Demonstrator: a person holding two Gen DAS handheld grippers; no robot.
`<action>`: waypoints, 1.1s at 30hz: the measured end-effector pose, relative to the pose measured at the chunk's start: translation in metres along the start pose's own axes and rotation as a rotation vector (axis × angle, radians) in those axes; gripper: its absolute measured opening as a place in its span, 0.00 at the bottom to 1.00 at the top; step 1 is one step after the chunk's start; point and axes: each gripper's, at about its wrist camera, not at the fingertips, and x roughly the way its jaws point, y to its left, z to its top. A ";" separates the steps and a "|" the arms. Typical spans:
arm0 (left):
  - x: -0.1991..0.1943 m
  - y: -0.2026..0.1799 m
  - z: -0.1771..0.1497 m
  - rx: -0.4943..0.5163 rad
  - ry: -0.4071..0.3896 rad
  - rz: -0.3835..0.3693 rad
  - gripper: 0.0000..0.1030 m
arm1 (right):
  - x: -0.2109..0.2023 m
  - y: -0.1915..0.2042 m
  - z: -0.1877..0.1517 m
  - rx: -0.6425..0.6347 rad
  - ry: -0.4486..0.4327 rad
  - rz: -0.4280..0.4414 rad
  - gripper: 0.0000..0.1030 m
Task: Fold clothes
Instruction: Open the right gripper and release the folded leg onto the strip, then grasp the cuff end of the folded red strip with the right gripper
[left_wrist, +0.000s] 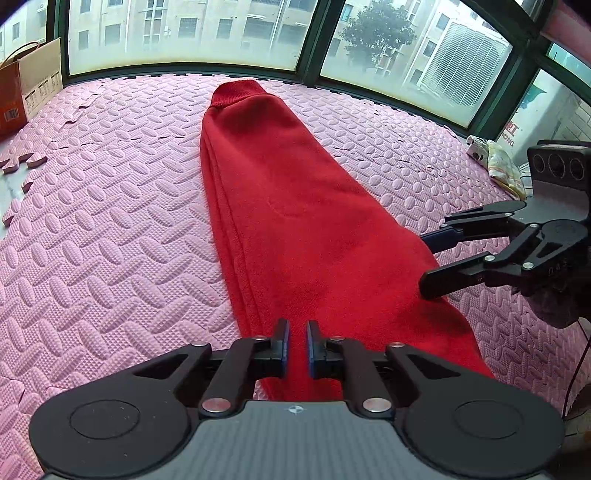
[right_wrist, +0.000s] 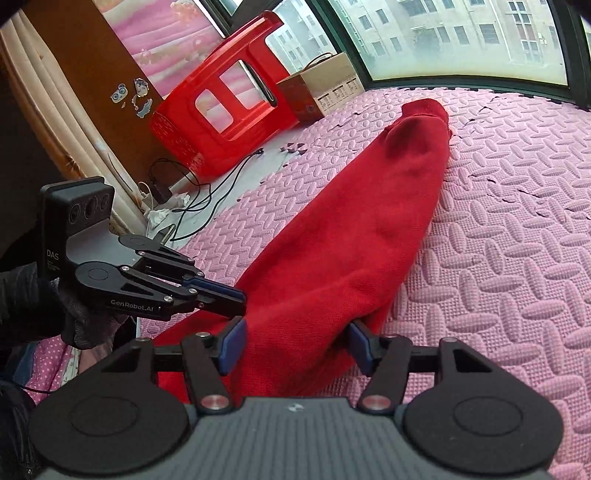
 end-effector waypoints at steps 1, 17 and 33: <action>0.001 0.000 0.000 -0.002 0.000 -0.001 0.11 | 0.003 -0.003 0.001 0.004 0.006 0.022 0.59; 0.005 0.004 0.004 0.016 0.008 -0.011 0.11 | -0.018 0.001 -0.014 -0.067 0.217 0.142 0.62; -0.004 -0.010 0.008 0.084 -0.028 -0.033 0.11 | -0.027 -0.011 0.047 0.076 -0.115 -0.332 0.53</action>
